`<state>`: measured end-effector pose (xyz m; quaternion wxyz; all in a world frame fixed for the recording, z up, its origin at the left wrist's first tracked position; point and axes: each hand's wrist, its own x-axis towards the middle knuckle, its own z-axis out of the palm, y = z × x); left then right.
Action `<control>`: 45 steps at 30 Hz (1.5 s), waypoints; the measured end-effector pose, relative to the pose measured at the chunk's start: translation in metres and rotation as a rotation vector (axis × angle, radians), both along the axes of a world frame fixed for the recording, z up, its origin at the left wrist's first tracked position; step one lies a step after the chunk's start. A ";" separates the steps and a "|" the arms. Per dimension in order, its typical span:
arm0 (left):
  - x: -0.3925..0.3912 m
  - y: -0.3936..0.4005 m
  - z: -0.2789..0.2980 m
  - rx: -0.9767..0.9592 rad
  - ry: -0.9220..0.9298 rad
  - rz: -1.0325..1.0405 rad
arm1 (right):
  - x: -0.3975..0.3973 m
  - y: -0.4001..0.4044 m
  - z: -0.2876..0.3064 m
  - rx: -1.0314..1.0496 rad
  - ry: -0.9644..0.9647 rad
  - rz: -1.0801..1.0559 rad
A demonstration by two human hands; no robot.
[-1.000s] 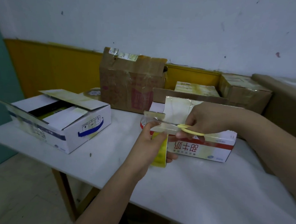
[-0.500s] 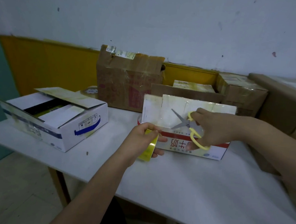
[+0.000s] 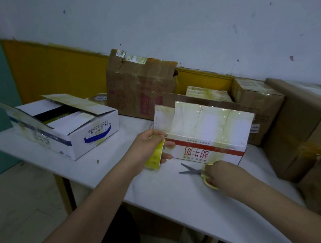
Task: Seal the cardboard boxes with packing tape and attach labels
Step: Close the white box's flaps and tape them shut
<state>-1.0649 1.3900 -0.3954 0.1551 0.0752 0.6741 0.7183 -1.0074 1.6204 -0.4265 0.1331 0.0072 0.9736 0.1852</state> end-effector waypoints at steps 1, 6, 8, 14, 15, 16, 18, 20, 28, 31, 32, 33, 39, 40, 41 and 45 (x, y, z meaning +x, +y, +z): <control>0.000 -0.001 0.000 0.009 -0.006 0.000 | -0.003 -0.007 0.003 0.023 0.001 -0.011; 0.002 -0.007 0.005 0.005 -0.007 -0.004 | 0.000 -0.027 0.026 -0.004 0.231 0.085; 0.002 -0.010 0.007 0.001 -0.006 0.001 | -0.003 -0.035 0.043 -0.195 0.454 0.152; 0.006 -0.020 0.010 0.064 -0.013 0.042 | -0.056 -0.083 0.098 -0.793 0.784 0.284; 0.008 -0.024 0.011 0.074 -0.009 0.054 | -0.065 -0.086 0.097 -0.790 0.747 0.270; 0.009 -0.028 0.013 0.083 -0.003 0.067 | -0.071 -0.087 0.093 -0.791 0.715 0.265; 0.010 -0.038 0.017 0.086 0.014 0.091 | -0.077 -0.084 0.086 -0.826 0.722 0.285; 0.010 -0.046 0.021 0.097 0.034 0.117 | -0.077 -0.083 0.081 -0.866 0.766 0.300; 0.003 -0.051 0.062 0.436 0.185 0.267 | -0.053 -0.078 0.033 -0.328 0.766 0.790; -0.001 -0.035 0.070 0.467 0.193 0.232 | -0.041 -0.069 0.007 -0.238 0.560 0.739; -0.003 -0.028 0.067 0.451 0.177 0.212 | -0.037 -0.067 0.004 -0.228 0.499 0.722; -0.005 -0.021 0.062 0.427 0.156 0.197 | -0.034 -0.065 0.006 -0.225 0.485 0.738; -0.010 -0.005 0.028 0.310 0.120 0.136 | -0.056 -0.038 0.076 -0.221 1.095 0.392; -0.010 -0.005 0.028 0.302 0.130 0.130 | -0.060 -0.034 0.086 -0.228 1.014 0.258; -0.010 -0.006 0.028 0.283 0.135 0.128 | -0.063 -0.033 0.095 -0.257 0.894 0.172; -0.010 -0.012 0.028 0.225 0.134 0.105 | -0.044 -0.034 0.113 -0.372 0.691 0.183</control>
